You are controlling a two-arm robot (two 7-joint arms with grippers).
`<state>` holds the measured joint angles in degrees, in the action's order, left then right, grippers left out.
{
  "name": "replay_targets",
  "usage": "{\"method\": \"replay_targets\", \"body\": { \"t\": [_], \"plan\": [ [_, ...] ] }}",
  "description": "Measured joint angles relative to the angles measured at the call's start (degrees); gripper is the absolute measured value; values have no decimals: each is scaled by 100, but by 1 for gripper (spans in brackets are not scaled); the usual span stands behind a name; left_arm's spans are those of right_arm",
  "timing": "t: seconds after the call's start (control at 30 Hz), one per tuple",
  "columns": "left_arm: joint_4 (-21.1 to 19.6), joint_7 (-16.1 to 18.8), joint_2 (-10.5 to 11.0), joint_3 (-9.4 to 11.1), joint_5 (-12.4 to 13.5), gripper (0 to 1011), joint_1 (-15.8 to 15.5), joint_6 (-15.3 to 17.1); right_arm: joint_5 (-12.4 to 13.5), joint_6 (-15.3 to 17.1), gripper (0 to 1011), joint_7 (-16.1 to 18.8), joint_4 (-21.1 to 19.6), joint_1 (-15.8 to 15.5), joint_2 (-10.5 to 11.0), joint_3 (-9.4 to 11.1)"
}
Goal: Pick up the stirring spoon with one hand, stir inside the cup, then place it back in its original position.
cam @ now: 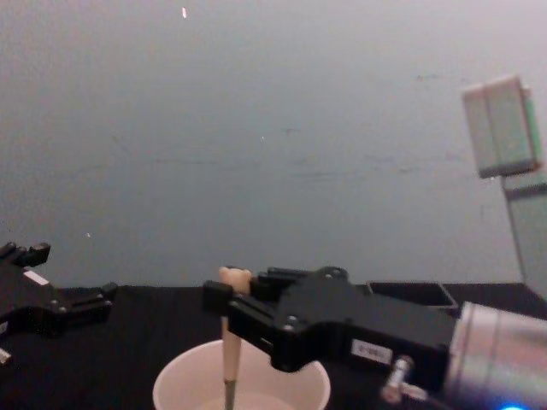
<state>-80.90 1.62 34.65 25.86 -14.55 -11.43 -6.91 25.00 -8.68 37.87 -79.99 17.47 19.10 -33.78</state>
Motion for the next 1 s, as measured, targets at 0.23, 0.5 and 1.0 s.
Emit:
{"method": "replay_targets", "body": {
  "t": [0.23, 0.5, 1.0],
  "plan": [
    [0, 0, 0, 0, 0, 1001, 0, 0, -127, -114, 214, -166, 402, 289, -285, -35],
    [0, 0, 0, 0, 0, 1001, 0, 0, -268, -223, 214, -311, 784, 510, -436, 56],
    [0, 0, 0, 0, 0, 1001, 0, 0, -336, -206, 214, -371, 757, 446, -392, 191]
  ]
}}
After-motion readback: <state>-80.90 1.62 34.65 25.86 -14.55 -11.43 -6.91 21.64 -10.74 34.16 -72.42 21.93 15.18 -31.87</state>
